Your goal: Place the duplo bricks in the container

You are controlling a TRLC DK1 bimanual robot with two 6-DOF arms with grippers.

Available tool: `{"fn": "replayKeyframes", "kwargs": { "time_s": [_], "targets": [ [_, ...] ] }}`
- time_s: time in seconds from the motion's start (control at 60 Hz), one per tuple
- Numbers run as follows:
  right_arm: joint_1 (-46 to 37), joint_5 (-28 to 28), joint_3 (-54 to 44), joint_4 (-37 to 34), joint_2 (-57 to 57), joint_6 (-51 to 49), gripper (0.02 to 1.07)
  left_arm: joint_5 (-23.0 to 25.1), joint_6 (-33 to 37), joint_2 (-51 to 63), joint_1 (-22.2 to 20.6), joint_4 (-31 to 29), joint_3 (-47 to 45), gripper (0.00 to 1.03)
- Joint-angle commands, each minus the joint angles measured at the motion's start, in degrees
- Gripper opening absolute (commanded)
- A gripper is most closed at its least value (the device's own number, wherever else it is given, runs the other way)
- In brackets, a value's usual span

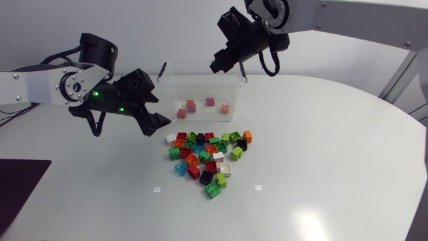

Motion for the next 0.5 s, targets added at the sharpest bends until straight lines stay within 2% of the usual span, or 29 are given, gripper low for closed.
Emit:
{"fn": "replayKeyframes", "kwargs": {
  "time_s": [0.0,0.35,0.417,0.483],
  "targets": [
    [-0.65,-0.41,3.27,0.59,3.70,-0.45,0.27,0.66,4.15,-2.00,-0.39,-1.28,-2.76,0.97],
    [-1.09,-0.41,16.90,-2.40,13.28,-0.10,0.29,0.57,12.41,-2.88,-3.20,-5.41,-8.92,0.96],
    [-1.35,-0.41,20.41,-3.98,15.56,-0.01,0.52,0.57,13.65,-2.79,-3.55,-5.58,-9.80,0.96],
    [-1.70,-0.41,25.86,-7.58,18.99,-0.01,0.88,0.57,14.79,-2.35,-3.55,-5.50,-10.15,0.96]
  ]
}}
